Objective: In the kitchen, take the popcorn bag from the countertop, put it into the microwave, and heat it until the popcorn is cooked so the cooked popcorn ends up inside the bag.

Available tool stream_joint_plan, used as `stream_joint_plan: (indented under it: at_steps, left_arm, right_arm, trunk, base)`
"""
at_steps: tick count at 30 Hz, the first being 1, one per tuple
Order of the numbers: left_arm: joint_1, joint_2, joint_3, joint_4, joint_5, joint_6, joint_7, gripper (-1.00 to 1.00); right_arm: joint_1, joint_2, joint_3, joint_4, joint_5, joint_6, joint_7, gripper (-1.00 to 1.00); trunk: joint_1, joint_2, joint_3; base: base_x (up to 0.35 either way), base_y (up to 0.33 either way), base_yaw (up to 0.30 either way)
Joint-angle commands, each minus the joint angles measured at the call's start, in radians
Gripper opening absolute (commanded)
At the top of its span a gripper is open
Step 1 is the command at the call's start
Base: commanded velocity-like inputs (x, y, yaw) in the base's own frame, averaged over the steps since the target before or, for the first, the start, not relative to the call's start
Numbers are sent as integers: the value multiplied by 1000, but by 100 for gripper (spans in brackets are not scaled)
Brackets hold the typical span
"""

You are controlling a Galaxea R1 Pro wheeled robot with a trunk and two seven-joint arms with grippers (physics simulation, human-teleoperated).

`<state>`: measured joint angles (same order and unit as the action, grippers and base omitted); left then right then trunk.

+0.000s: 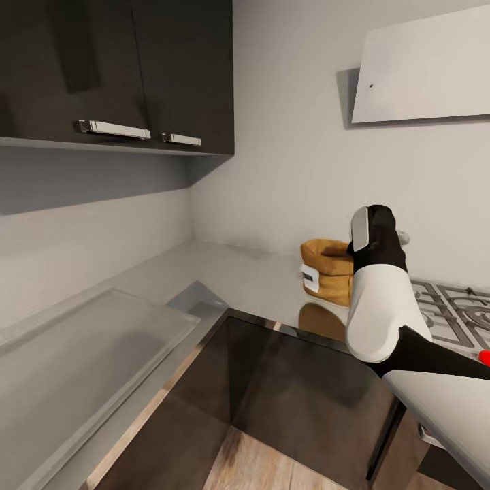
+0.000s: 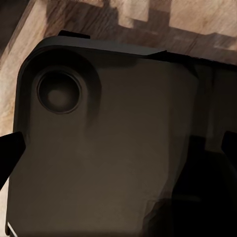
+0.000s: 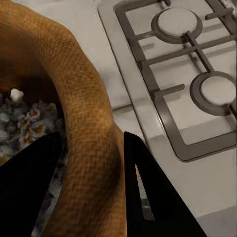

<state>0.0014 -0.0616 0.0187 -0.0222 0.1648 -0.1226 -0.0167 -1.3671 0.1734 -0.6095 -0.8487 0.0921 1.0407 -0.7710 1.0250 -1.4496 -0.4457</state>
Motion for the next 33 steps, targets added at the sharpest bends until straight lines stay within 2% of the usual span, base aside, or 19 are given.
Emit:
stream_joint_plan:
  at_steps: [1, 5, 14, 21, 33]
  left_arm:
    - [0, 0, 1, -1, 7, -2, -2, 100]
    - [0, 0, 1, -1, 7, -2, -2, 100]
    - [0, -1, 0, 0, 7, -2, -2, 100]
    - [0, -1, 0, 1, 7, -8, -2, 100]
    - [0, -4, -2, 1, 4, -8, 0, 100]
  right_arm:
    - [-1, 1, -4, -10, 7, 7, 17, -100]
    - [-1, 1, -3, -26, 8, 7, 74, -100]
    - [-1, 1, -3, -28, 8, 7, 82, -100]
    - [-1, 1, -3, -36, 7, 7, 82, -100]
    - [-1, 1, 0, -36, 6, 7, 201, -100]
  trunk:
    - [0, -1, -1]
    - [0, -1, -1]
    - [0, -1, -1]
    - [0, -1, -1]
    - [0, -1, -1]
  base:
    - [0, 0, 0]
    - [0, 0, 0]
    - [-16, 0, 0]
    - [-307, 0, 0]
    - [-348, 0, 0]
